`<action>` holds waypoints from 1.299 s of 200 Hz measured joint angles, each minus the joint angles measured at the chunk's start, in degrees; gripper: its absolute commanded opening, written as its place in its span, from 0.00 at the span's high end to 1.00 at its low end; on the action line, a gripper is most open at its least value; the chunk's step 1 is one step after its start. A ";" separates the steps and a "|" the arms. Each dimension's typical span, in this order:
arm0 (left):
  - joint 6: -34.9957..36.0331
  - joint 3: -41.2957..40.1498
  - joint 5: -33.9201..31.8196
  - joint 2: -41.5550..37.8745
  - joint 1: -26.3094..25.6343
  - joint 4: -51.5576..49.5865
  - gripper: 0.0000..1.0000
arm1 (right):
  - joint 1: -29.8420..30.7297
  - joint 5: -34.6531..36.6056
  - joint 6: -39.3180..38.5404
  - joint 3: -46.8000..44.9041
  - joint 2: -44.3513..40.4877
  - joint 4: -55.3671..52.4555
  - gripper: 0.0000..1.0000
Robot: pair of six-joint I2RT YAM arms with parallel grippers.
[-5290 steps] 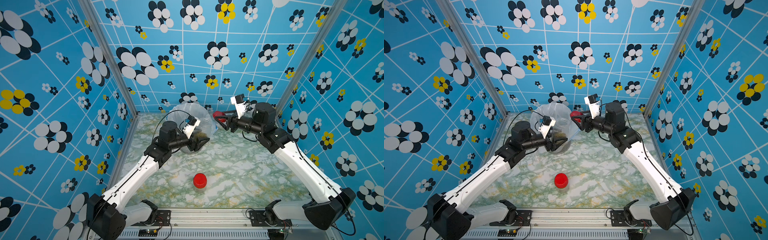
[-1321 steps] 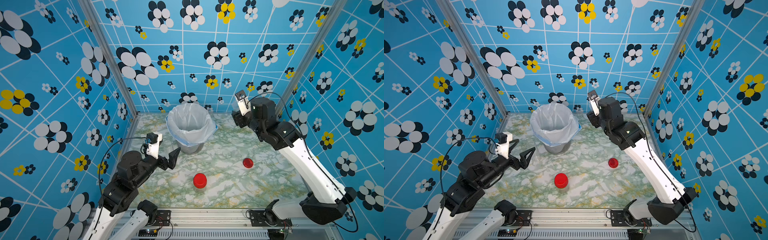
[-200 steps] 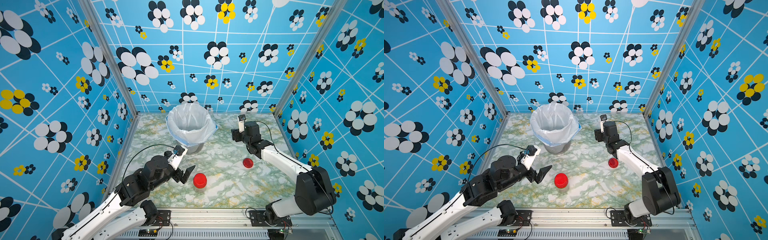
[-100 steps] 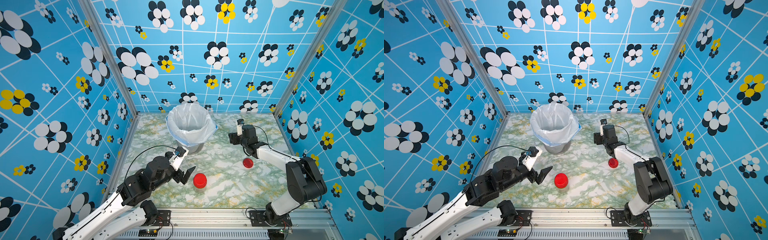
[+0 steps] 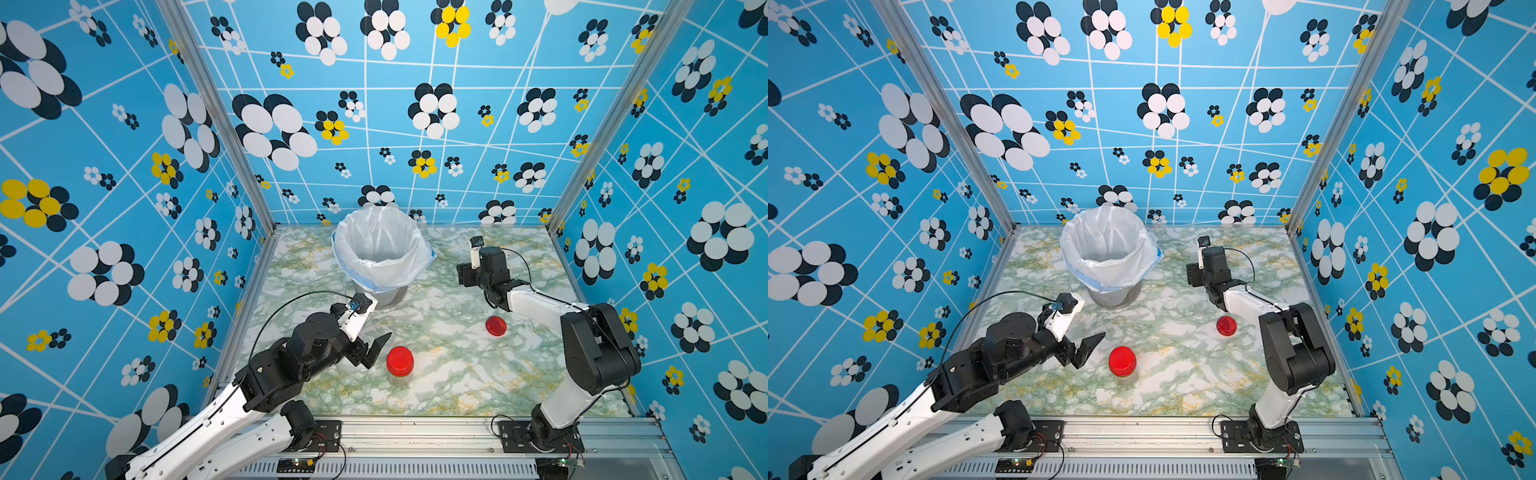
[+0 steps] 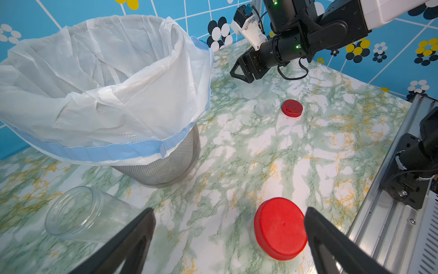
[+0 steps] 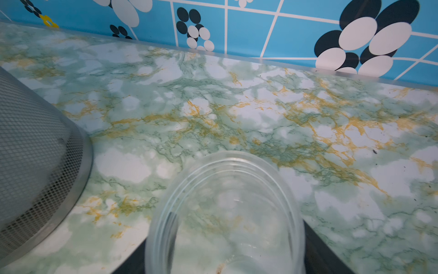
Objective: Empty moldy mung beans from jars
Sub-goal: Place the jar at the center of the board.
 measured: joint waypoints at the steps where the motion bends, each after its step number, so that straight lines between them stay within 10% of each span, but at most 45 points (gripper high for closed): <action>1: -0.02 0.00 0.00 0.00 0.00 0.00 0.01 | 0.00 0.02 0.02 0.20 0.11 -0.20 0.61; 108: 0.00 -0.26 0.00 0.31 0.00 0.17 0.00 | -1.62 0.66 7.32 4.90 3.37 -11.06 0.57; 260: -0.04 -0.31 -0.37 2.27 0.00 0.39 0.01 | 1.81 11.52 9.22 -17.40 -5.49 15.74 0.32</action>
